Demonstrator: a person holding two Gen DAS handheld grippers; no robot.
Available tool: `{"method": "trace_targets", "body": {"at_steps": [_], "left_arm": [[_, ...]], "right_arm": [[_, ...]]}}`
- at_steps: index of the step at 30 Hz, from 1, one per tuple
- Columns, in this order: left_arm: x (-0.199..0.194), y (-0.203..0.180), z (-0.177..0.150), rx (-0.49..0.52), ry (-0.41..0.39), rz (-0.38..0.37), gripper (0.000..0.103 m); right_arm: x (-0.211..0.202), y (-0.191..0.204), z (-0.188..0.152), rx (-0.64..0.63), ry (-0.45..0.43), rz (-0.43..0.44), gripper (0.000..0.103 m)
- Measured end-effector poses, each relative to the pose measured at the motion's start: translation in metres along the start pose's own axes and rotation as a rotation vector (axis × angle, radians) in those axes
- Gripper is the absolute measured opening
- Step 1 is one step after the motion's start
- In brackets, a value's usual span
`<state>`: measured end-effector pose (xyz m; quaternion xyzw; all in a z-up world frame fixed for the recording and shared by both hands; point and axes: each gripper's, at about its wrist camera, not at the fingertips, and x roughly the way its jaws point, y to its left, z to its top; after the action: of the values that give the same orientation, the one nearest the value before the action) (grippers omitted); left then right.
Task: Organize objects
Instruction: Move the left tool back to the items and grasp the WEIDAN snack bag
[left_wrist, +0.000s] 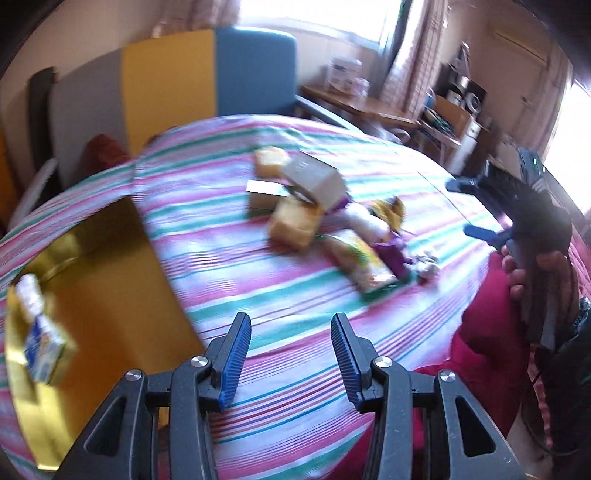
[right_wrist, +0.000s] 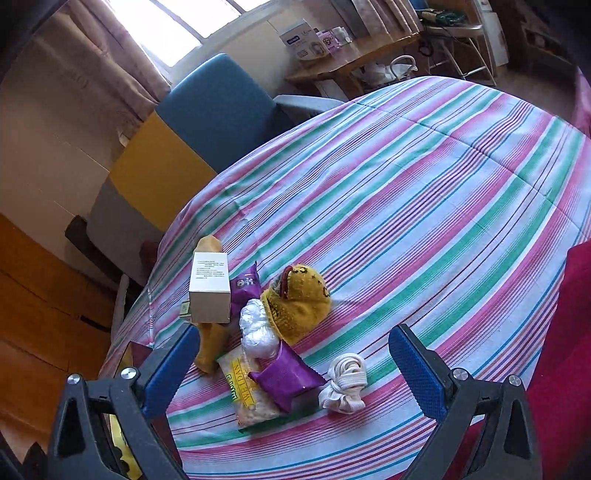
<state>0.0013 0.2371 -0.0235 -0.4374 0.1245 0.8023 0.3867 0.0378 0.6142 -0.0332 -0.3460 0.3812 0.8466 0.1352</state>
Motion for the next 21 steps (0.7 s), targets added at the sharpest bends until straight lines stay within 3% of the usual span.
{"method": "trace_targets", "body": {"at_steps": [11, 21], "left_arm": [[0.081, -0.043, 0.020, -0.016, 0.163, -0.087, 0.053], [0.120, -0.044, 0.036, -0.102, 0.223, -0.104, 0.053]], "right_arm": [[-0.002, -0.013, -0.002, 0.050, -0.007, 0.085, 0.103], [-0.003, -0.011, -0.002, 0.033, -0.004, 0.112, 0.103]]}}
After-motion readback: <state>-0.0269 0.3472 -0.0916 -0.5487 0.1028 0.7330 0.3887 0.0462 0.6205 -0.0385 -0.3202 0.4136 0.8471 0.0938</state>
